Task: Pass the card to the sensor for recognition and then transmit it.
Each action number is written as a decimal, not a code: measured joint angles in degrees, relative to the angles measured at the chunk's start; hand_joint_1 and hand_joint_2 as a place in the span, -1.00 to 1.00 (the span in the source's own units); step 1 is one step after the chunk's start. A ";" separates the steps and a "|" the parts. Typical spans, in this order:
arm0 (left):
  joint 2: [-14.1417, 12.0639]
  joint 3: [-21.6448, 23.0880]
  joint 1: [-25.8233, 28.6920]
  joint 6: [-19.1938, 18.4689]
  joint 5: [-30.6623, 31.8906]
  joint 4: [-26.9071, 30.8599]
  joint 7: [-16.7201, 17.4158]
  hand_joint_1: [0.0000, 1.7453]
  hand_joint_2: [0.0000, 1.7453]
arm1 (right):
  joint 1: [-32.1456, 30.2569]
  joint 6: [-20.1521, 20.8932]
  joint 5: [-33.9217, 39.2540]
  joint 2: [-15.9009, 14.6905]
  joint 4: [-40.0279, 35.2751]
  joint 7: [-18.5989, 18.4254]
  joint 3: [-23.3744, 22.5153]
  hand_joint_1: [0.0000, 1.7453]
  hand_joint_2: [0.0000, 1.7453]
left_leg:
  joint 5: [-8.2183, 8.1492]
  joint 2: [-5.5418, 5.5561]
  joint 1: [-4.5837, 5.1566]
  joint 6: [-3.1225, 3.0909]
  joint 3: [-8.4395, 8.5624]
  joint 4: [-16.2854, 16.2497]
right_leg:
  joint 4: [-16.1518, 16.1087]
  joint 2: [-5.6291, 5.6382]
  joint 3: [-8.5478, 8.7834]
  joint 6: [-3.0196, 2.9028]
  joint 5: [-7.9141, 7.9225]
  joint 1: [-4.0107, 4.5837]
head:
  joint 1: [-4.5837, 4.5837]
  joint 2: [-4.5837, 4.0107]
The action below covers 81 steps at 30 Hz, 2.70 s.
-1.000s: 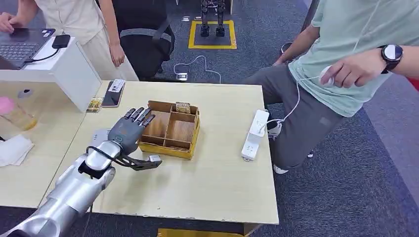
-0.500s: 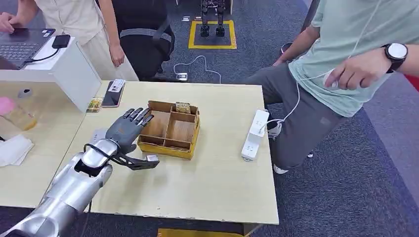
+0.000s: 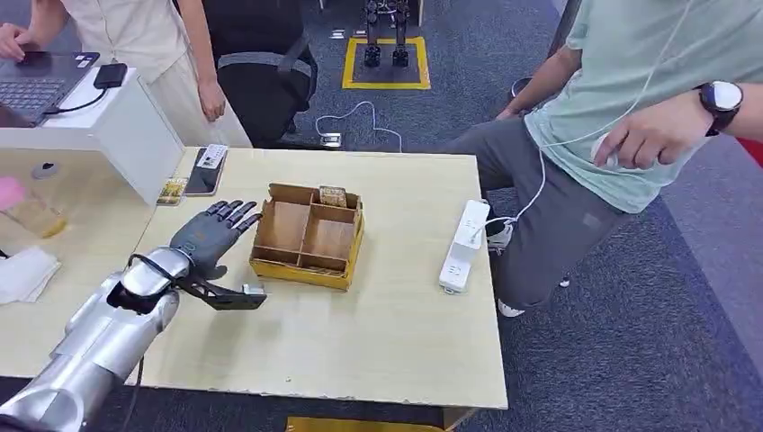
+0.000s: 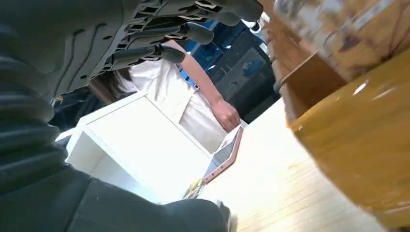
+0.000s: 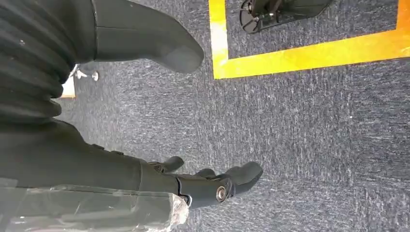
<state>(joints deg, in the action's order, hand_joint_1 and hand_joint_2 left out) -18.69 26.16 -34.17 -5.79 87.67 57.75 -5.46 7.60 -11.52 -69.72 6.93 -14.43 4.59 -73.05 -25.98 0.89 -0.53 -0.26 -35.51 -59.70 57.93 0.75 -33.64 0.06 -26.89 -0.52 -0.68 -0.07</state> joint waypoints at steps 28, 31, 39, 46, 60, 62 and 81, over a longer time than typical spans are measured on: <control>-10.82 6.97 -4.77 -5.49 -11.87 -2.08 -4.16 -1.00 1.00 | 0.01 0.13 -0.31 -0.48 0.02 0.39 -0.07 -1.00 1.00 | 0.00 -0.05 -0.01 0.00 0.01 0.00 | 0.00 0.05 -0.01 -0.01 0.01 0.01 | 0.02 0.00; -11.04 7.37 -4.79 -5.31 -12.81 -2.08 -3.76 -1.00 1.00 | 0.03 0.13 -0.28 -0.48 0.00 0.28 -0.07 -1.00 1.00 | 0.00 -0.06 -0.01 0.00 0.01 -0.01 | 0.00 0.04 -0.02 -0.01 0.02 0.00 | 0.02 0.00; -9.51 8.63 -4.74 -3.87 -14.60 -1.25 -2.82 -1.00 1.00 | 0.04 0.13 -0.22 -0.48 0.02 0.26 -0.07 -1.00 1.00 | 0.00 -0.05 -0.01 0.00 0.01 -0.01 | 0.00 0.03 -0.02 -0.01 0.02 0.00 | 0.02 0.00; -6.34 10.32 -5.69 -3.93 -15.15 -1.22 -2.82 -1.00 1.00 | 0.06 0.15 -0.24 -0.48 0.02 0.22 -0.07 -1.00 1.00 | 0.01 -0.04 0.00 -0.01 0.01 -0.02 | 0.00 0.03 -0.01 0.00 0.04 0.00 | 0.02 0.00; -4.74 13.60 -9.47 -7.13 -16.74 -1.42 -5.95 -1.00 1.00 | 0.05 0.20 -0.57 -0.48 0.02 0.07 -0.07 -1.00 1.00 | 0.02 -0.04 -0.02 0.00 0.00 -0.01 | 0.00 0.02 -0.02 -0.02 0.05 0.01 | 0.02 0.00; -4.72 14.31 -10.44 -7.52 -16.88 -1.53 -6.04 -1.00 1.00 | 0.04 0.20 -0.59 -0.48 0.02 0.07 -0.07 -1.00 1.00 | 0.02 -0.04 -0.01 0.00 0.00 -0.01 | 0.00 0.04 -0.02 -0.02 0.06 0.01 | 0.02 0.00; -1.94 21.46 -15.31 -7.85 -22.64 -5.14 -6.67 -1.00 1.00 | 0.06 0.42 -1.25 -0.48 0.02 0.35 -0.07 -1.00 1.00 | 0.05 -0.01 0.01 -0.04 -0.01 -0.02 | 0.00 0.00 -0.01 -0.02 0.06 0.00 | 0.02 0.00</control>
<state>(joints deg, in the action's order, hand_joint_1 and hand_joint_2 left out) -20.63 47.62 -49.48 -13.64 65.03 52.61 -12.13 7.66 -11.10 -70.97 6.45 -14.40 4.94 -73.11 -25.93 0.88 -0.52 -0.30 -35.52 -59.72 57.93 0.75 -33.65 0.04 -26.82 -0.52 -0.66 -0.07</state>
